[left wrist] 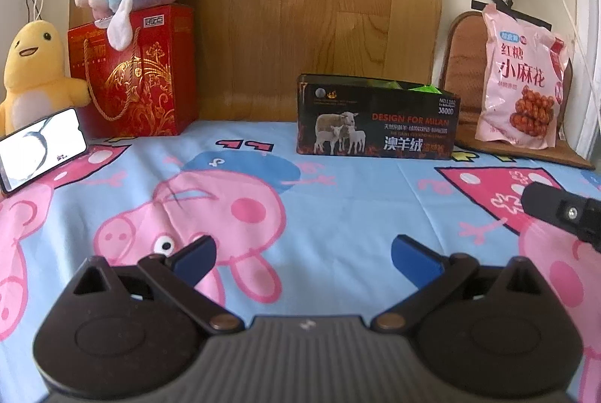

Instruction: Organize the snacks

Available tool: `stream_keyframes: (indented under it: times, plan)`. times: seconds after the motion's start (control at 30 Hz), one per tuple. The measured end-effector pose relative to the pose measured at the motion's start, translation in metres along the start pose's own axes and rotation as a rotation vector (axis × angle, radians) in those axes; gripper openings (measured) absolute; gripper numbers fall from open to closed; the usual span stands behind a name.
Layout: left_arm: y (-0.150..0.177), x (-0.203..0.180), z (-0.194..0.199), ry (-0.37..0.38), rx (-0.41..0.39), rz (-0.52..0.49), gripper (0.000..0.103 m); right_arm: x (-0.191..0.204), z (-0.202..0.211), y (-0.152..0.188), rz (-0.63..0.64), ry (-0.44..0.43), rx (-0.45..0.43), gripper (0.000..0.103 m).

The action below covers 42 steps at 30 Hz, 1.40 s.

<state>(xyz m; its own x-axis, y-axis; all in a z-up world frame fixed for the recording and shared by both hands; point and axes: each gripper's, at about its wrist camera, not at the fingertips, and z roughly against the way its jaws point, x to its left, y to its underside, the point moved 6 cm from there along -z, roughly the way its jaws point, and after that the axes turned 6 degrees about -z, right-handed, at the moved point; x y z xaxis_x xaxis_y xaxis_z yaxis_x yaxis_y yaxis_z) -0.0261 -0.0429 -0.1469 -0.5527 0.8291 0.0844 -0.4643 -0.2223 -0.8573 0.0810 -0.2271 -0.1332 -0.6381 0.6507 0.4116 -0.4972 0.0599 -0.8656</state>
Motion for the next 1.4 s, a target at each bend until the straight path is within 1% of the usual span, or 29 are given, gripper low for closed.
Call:
stream_keyframes:
  times: [0.27, 0.7, 0.87, 0.9, 1.03, 1.13, 1.2, 1.27, 1.4]
  plan:
    - [0.001, 0.0, 0.0, 0.005, -0.001, 0.001, 0.103, 0.0, 0.001, 0.0, 0.002, -0.001, -0.003, 0.084]
    - [0.0, -0.001, 0.001, -0.006, -0.008, -0.008, 0.103, 0.002, 0.0, 0.0, 0.006, -0.016, 0.002, 0.084]
    - [-0.001, 0.0, 0.006, -0.005, -0.032, -0.003, 0.103, 0.003, -0.001, 0.001, 0.009, -0.025, 0.01, 0.084]
    - [-0.002, 0.001, 0.006, -0.006, -0.03, 0.001, 0.103, 0.003, -0.001, 0.001, 0.01, -0.024, 0.012, 0.084]
    - [-0.001, 0.008, 0.007, -0.03, 0.032, 0.022, 0.103, 0.004, -0.001, 0.001, 0.015, -0.022, 0.015, 0.085]
    - [-0.001, 0.012, 0.017, -0.036, 0.043, 0.036, 0.103, 0.004, -0.002, 0.002, 0.021, -0.016, 0.019, 0.085]
    - [-0.003, 0.014, 0.027, -0.034, 0.025, 0.046, 0.103, 0.003, -0.002, 0.002, 0.019, -0.01, 0.02, 0.085]
    - [-0.007, 0.015, 0.038, -0.05, -0.011, 0.039, 0.103, 0.002, -0.002, 0.002, 0.01, -0.001, 0.021, 0.086]
    - [-0.015, 0.011, 0.058, -0.077, -0.059, -0.014, 0.103, -0.007, 0.003, 0.005, -0.034, 0.031, 0.068, 0.087]
